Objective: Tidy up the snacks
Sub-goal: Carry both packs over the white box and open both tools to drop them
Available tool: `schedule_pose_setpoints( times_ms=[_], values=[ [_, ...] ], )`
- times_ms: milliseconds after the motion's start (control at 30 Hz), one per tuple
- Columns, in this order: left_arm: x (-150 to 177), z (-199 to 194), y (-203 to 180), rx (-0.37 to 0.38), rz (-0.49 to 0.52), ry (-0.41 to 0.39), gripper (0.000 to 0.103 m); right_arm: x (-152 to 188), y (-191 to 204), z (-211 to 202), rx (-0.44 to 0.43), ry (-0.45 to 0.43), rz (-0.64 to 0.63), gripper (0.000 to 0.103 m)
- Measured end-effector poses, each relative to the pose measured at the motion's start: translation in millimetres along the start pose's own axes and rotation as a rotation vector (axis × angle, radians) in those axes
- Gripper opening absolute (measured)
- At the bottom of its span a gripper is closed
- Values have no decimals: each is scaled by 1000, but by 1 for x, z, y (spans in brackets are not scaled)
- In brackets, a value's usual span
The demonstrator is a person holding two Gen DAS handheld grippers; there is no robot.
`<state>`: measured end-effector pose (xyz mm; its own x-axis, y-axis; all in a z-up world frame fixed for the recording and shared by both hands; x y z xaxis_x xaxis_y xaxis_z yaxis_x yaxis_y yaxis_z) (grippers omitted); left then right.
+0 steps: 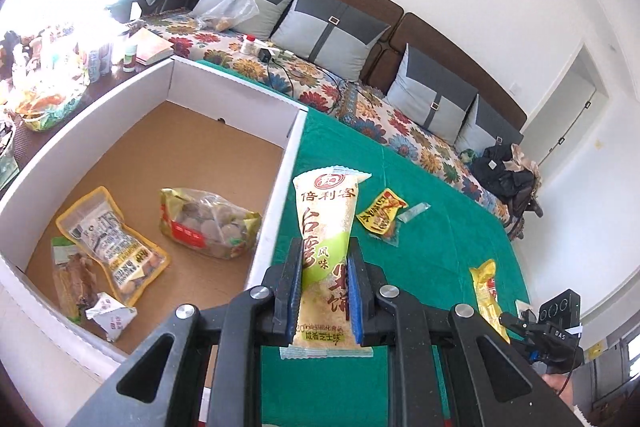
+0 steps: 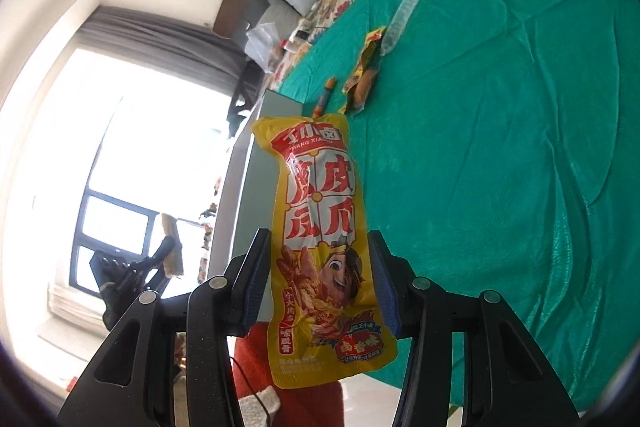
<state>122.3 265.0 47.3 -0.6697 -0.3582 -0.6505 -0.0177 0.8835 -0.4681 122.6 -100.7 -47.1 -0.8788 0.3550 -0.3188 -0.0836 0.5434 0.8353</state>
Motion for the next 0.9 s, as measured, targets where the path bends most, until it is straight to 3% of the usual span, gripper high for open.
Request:
schedule_pose_setpoints(
  times_ms=[133, 333, 433, 500, 533, 567, 600, 633, 667, 767, 900],
  values=[
    [-21, -13, 56, -85, -49, -40, 19, 8, 65, 45, -71, 74, -74, 50],
    [-22, -5, 121, -189, -114, -13, 19, 27, 179, 145, -142, 215, -236, 50],
    [-15, -2, 142, -238, -113, 4, 19, 44, 214, 192, -132, 268, -309, 50],
    [-10, -1, 154, -310, -94, 10, 21, 61, 224, 217, -122, 290, -346, 52],
    [-8, -1, 161, -358, -86, 11, 25, 67, 227, 229, -106, 291, -368, 55],
    [-5, -3, 168, -406, -78, 14, 44, 71, 228, 240, -76, 295, -395, 67],
    [-1, -6, 173, -447, -73, 14, 72, 74, 225, 247, -42, 294, -426, 75],
    [3, -10, 175, -476, -68, -3, 82, 74, 219, 247, -10, 285, -460, 75],
    [5, -16, 178, -492, -63, -33, 87, 75, 212, 242, 14, 274, -500, 75],
    [17, -25, 170, -476, -41, -48, 87, 73, 174, 213, 104, 219, -625, 74],
    [28, -19, 126, -407, 24, -38, 87, 59, 71, 154, 357, 143, -750, 74]
  ],
)
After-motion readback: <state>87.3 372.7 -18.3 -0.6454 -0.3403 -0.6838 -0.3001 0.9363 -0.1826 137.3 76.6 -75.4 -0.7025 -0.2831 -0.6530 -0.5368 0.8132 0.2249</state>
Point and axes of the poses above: each gripper's, at about its wrist camera, not at the fingertips, and z roughly the way its jaws point, y to its left, x to its underside, the point moved 8 cm from there along z, roughly the way its jaws point, and after that the axes turned 1 degree about x, right-handed, at the moved point
